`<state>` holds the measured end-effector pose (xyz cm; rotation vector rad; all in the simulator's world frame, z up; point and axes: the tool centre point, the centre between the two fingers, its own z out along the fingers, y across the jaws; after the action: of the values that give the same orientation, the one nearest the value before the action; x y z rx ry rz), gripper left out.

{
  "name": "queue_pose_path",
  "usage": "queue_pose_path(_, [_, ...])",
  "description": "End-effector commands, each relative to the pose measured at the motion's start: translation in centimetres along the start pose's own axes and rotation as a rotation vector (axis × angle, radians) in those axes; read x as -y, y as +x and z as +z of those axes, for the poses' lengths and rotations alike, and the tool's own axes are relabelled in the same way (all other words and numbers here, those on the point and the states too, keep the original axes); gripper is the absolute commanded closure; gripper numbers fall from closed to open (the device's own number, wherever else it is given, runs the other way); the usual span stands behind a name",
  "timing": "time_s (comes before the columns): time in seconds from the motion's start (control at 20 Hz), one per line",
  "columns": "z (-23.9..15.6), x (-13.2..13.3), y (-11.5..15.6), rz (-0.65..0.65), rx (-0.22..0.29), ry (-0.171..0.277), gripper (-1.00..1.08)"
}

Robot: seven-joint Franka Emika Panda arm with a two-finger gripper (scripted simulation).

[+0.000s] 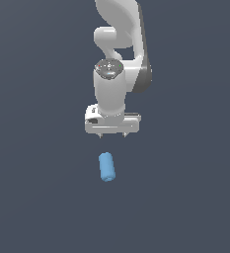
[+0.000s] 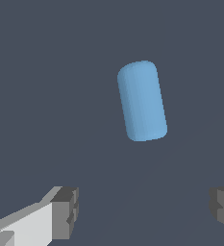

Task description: Pick up the object and move it to a goal position.

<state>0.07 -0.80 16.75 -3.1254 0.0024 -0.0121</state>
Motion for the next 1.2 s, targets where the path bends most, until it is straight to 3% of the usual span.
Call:
queue_pose_path(0.0, [0.0, 0.0, 0.0, 0.0, 0.0, 0.0, -0.92])
queue_pose_path(0.5, [-1.2, 2.2, 0.7, -0.087, -0.027, -0.009, -0.92])
queue_pose_path(1.15, [0.6, 1.1, 2.6, -0.104, -0.018, -0.011, -0.92])
